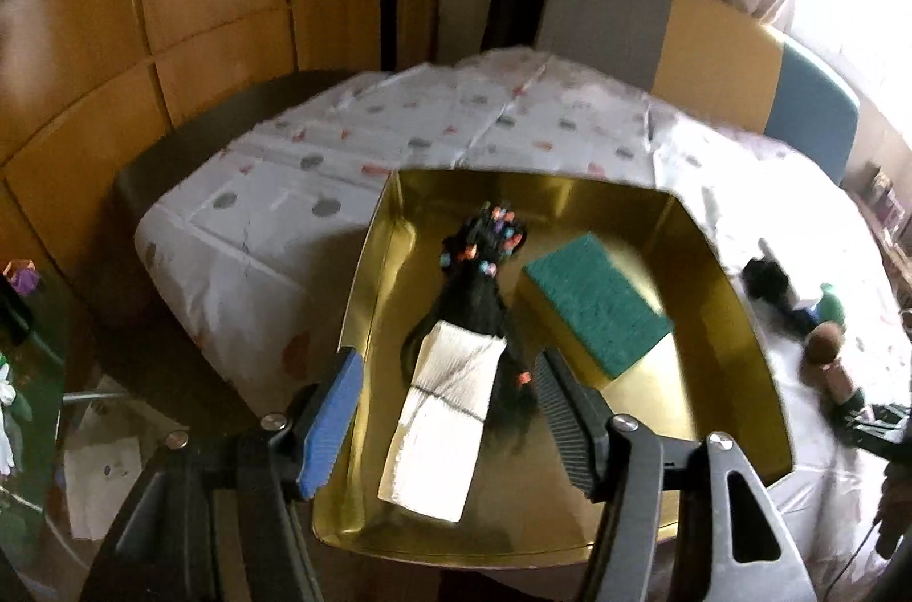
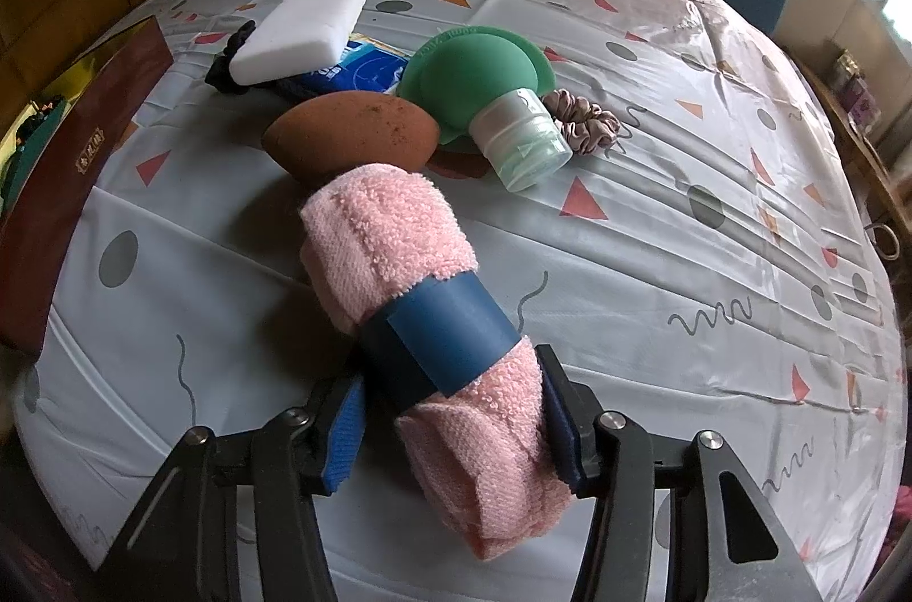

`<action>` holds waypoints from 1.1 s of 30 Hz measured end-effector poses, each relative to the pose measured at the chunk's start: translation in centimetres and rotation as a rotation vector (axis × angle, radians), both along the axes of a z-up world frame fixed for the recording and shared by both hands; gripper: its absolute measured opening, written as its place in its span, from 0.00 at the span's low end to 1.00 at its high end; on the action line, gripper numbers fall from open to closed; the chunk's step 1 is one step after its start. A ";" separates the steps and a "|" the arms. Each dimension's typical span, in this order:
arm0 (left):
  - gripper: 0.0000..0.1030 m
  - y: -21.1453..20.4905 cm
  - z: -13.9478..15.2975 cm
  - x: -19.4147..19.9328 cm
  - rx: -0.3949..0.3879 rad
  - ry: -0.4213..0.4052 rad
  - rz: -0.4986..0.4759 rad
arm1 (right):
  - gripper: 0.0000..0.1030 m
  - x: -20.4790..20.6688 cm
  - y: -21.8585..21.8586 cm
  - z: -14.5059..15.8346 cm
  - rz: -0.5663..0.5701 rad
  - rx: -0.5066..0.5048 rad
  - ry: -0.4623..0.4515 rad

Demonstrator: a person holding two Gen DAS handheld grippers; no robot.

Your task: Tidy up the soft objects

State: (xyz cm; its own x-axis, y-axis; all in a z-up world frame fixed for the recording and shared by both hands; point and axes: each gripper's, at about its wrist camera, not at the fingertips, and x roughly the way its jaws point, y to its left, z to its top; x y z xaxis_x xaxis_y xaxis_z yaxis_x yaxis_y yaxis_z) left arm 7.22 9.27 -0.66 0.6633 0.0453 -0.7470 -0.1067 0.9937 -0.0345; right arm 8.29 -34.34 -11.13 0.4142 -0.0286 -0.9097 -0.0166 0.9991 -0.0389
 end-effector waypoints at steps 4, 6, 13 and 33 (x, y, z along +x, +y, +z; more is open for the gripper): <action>0.62 -0.5 1.4 -0.9 0.002 -0.043 -0.017 | 0.51 0.0 -0.3 0.0 -0.014 0.018 0.016; 0.62 -0.8 2.1 -1.2 0.007 -0.062 -0.029 | 0.50 0.1 -0.3 0.1 -0.014 0.015 0.024; 0.62 -2.0 2.2 -1.8 -0.010 -0.065 -0.071 | 0.40 0.3 0.7 0.4 -0.037 -0.022 0.042; 0.62 -3.2 1.2 -1.9 -0.032 -0.040 -0.112 | 0.34 -1.8 2.4 4.2 -0.108 0.207 -0.054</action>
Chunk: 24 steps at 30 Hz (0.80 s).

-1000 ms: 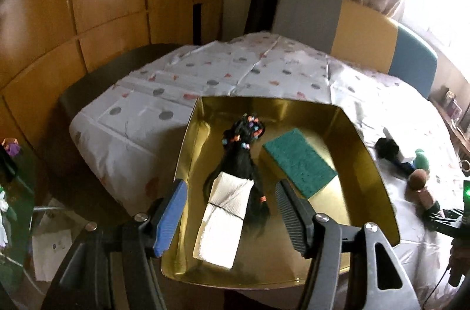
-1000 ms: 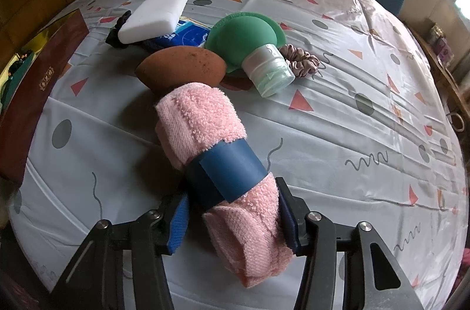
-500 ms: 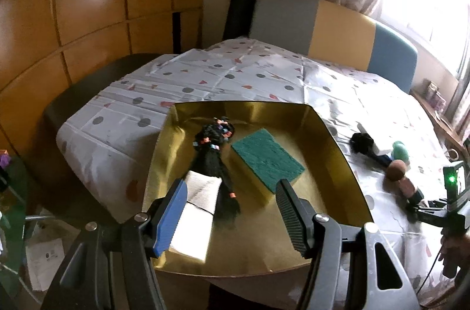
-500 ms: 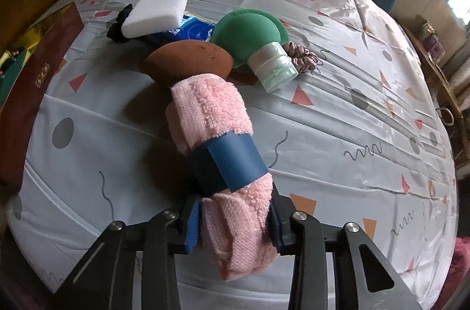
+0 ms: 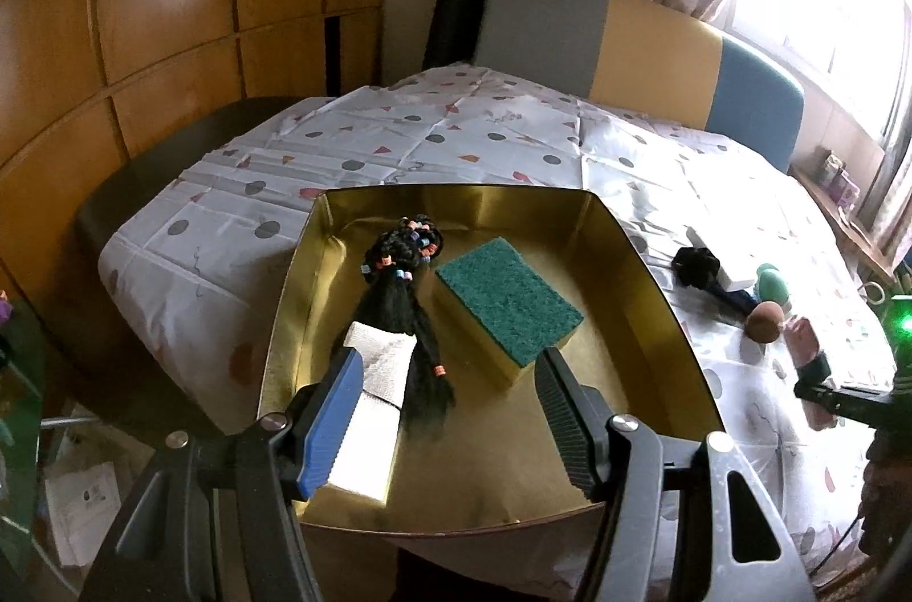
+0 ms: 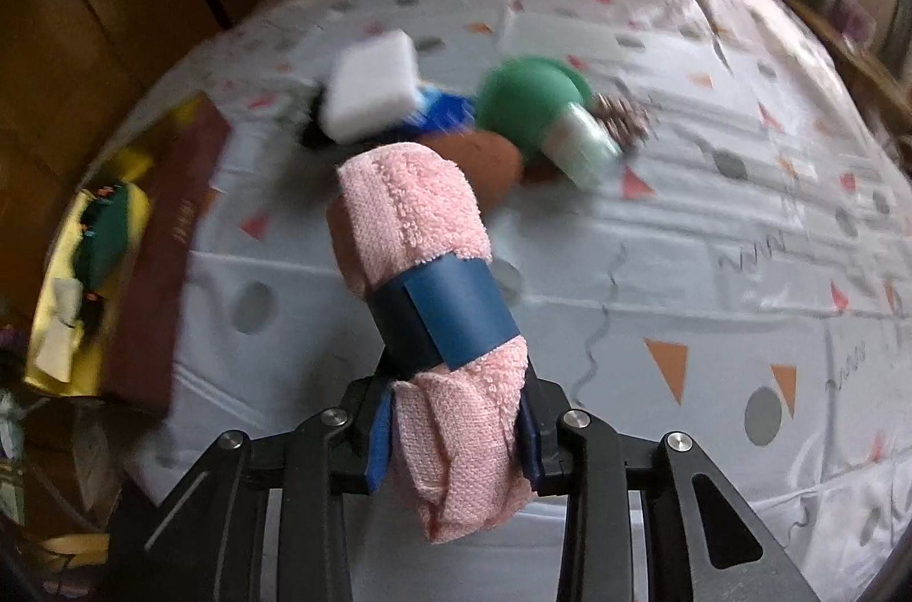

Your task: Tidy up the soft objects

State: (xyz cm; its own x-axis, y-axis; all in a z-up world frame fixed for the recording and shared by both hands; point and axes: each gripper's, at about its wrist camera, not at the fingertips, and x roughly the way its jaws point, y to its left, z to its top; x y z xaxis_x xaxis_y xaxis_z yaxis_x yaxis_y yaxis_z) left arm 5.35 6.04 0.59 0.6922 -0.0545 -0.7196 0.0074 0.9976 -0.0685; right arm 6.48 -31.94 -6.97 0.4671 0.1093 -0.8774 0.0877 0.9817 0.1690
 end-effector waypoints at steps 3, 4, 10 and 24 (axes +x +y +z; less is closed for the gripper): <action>0.62 0.3 -0.1 0.0 0.001 0.002 0.002 | 0.34 0.0 1.4 1.7 0.020 0.013 -0.048; 0.62 0.4 -0.2 0.1 0.001 0.003 0.004 | 0.34 0.0 1.9 2.2 0.032 0.025 -0.061; 0.62 1.6 -0.1 0.0 -0.011 -0.006 0.047 | 0.34 0.7 8.0 4.2 0.183 0.061 -0.101; 0.62 6.4 0.0 -0.6 -0.017 -0.011 0.175 | 0.34 4.7 28.4 1.8 0.594 0.122 0.073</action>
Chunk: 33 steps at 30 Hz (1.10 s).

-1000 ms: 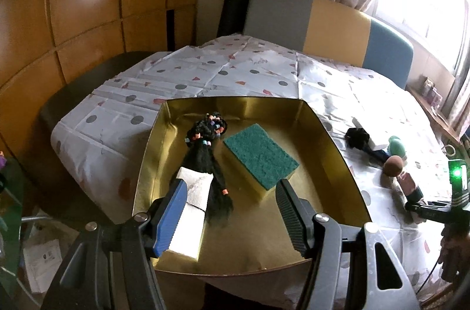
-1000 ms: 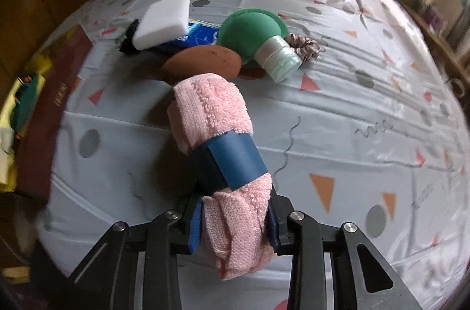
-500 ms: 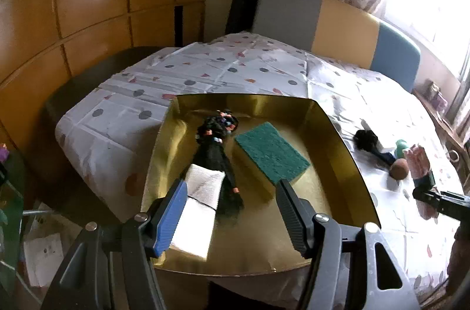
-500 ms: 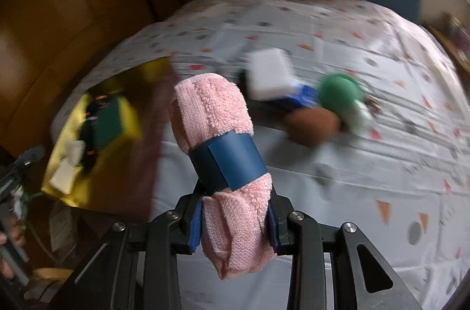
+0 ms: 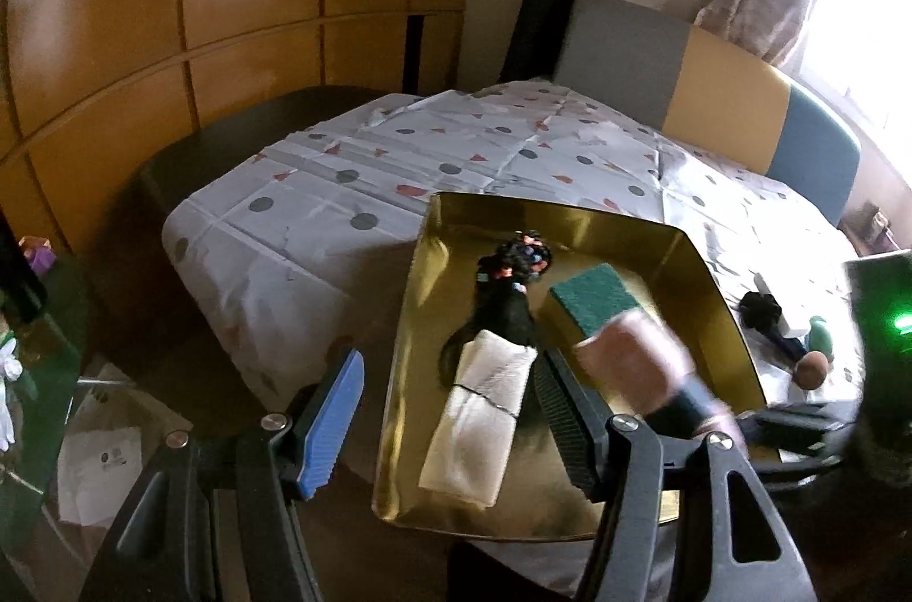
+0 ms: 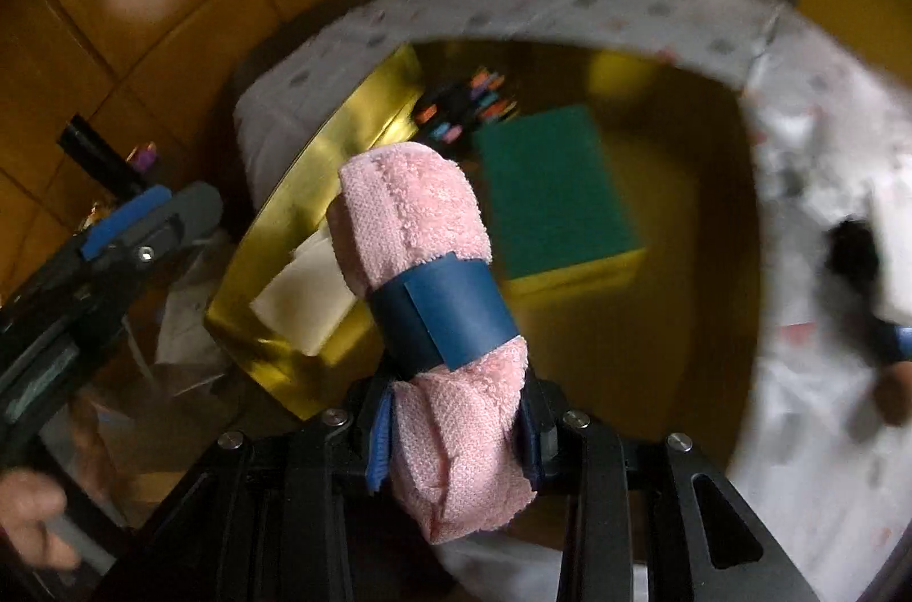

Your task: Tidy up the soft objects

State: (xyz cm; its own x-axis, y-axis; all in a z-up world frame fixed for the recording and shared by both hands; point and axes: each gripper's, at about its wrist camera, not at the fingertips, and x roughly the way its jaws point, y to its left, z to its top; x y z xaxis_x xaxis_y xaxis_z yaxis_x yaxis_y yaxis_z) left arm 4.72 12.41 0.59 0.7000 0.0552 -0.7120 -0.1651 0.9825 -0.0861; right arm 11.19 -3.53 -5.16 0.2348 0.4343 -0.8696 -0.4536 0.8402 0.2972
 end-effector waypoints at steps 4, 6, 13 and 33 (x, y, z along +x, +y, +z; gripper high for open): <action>0.61 0.6 -0.2 -0.1 -0.007 0.001 0.012 | 0.34 1.1 2.2 -2.8 -0.010 -0.047 0.090; 0.62 0.6 -0.2 -0.1 -0.006 0.001 0.011 | 0.35 1.6 2.2 -3.6 -0.040 -0.095 0.069; 0.62 0.0 -0.2 -0.2 -0.001 -0.004 -0.008 | 0.45 2.3 1.1 -3.7 -0.096 -0.147 0.002; 0.61 -3.9 0.7 -0.7 0.043 -0.003 -0.100 | 0.68 -2.1 -2.2 1.7 -0.151 -0.107 -0.245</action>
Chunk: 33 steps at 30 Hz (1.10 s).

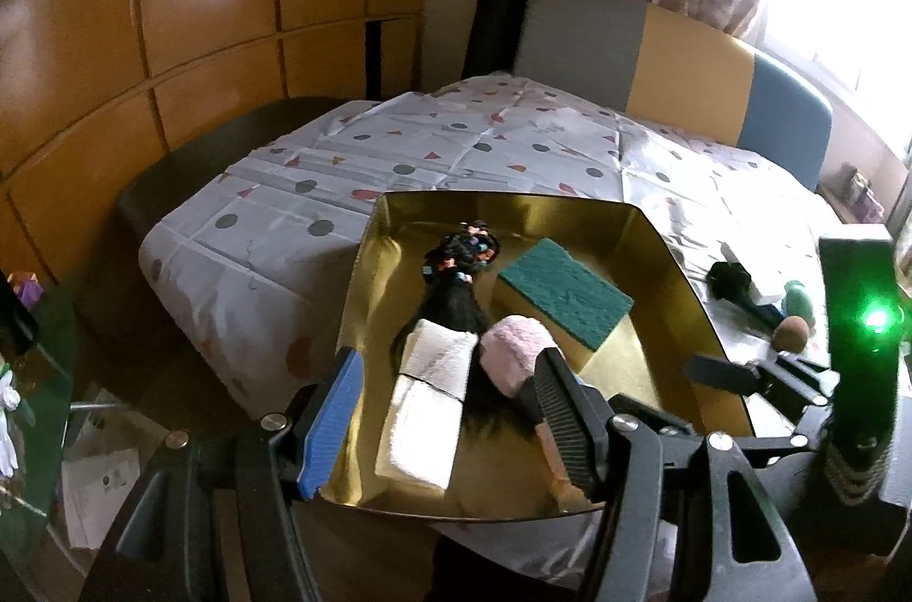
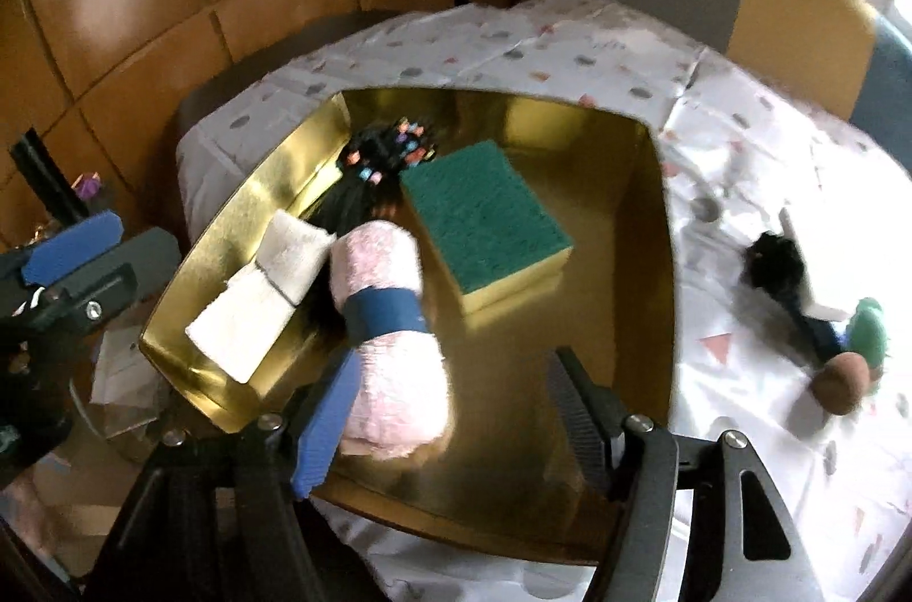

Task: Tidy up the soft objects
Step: 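Carry the pink towel roll over the tray and release it with the right tool, then move the left tool to the white sponge and grasp it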

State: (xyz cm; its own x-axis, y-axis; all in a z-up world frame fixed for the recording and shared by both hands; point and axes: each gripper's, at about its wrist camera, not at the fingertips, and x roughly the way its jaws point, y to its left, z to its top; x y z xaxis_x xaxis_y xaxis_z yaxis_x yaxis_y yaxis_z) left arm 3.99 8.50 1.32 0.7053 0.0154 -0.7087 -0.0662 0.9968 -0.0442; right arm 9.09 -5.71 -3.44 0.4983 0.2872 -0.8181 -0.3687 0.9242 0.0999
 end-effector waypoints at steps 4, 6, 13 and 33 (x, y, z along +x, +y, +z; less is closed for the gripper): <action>0.62 -0.9 0.2 0.0 0.010 0.000 -0.021 | 0.68 -0.7 -2.0 1.2 -0.041 -0.009 -0.065; 0.62 -1.4 0.3 0.1 0.014 0.003 -0.033 | 0.72 -0.9 -3.4 1.9 -0.067 -0.005 -0.098; 0.62 -3.2 0.4 0.6 0.029 0.008 -0.074 | 0.73 -0.7 -9.4 3.5 -0.183 -0.030 -0.161; 0.62 -9.7 0.1 1.6 0.058 0.039 -0.225 | 0.76 -1.2 -30.5 0.2 -0.593 -0.182 -0.191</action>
State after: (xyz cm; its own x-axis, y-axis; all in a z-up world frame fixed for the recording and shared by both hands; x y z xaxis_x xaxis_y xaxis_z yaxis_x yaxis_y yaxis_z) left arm 5.59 -1.25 1.45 0.6678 -0.0981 -0.7379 0.1576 0.9874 0.0114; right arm 7.91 -36.24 -3.28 0.6715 -0.2163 -0.7087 0.2132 0.9724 -0.0947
